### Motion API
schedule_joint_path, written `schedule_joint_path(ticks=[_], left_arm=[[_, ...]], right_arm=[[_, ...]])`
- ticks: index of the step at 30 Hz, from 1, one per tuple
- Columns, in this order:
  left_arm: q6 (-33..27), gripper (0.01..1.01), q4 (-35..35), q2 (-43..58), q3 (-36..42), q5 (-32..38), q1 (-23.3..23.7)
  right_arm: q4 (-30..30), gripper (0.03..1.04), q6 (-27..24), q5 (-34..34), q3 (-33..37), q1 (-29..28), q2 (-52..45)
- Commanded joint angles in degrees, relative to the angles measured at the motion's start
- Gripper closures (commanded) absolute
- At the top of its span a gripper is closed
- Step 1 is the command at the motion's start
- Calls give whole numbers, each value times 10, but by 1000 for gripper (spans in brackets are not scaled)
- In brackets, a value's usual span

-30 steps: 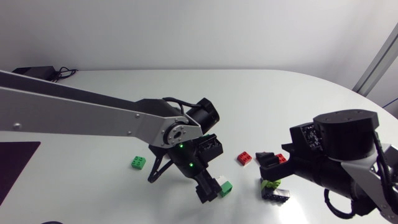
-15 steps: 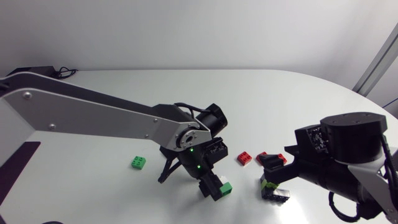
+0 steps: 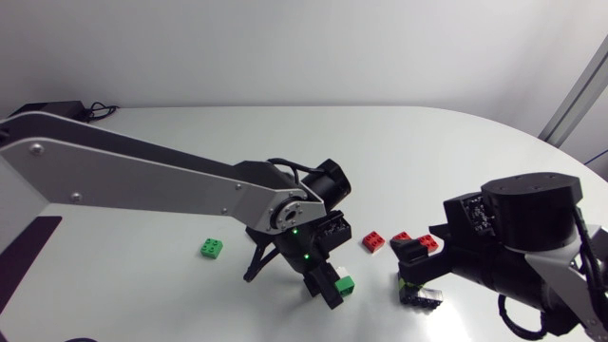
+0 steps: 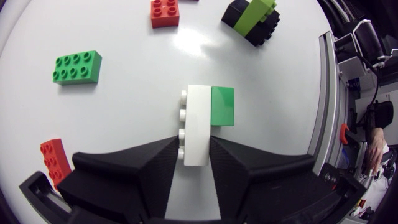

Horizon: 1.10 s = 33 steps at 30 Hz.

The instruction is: Separate the duplo bricks

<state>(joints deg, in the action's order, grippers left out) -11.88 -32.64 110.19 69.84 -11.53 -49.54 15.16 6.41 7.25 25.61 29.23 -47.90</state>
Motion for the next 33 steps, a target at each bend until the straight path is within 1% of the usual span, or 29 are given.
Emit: schedule_joint_path(ticks=[1,7,11,18,24,30,33], left_arm=[[17,713,-8,-32,-3,-2,21],[15,723,-15,-53,-1,-24,52],[24,725,-22,-66,22,-51,74],[27,725,-24,-53,19,-53,73],[45,725,-13,-62,29,-89,102],[62,725,8,-90,27,-143,136],[63,725,12,-98,24,-166,145]], right_arm=[[8,84,9,-1,16,11,-11],[9,84,16,9,32,44,-26],[5,84,32,15,49,73,-53],[0,84,68,14,69,112,-104],[-6,84,100,-11,97,121,-150],[-7,87,135,-61,122,106,-177],[-12,87,142,-73,129,101,-192]])
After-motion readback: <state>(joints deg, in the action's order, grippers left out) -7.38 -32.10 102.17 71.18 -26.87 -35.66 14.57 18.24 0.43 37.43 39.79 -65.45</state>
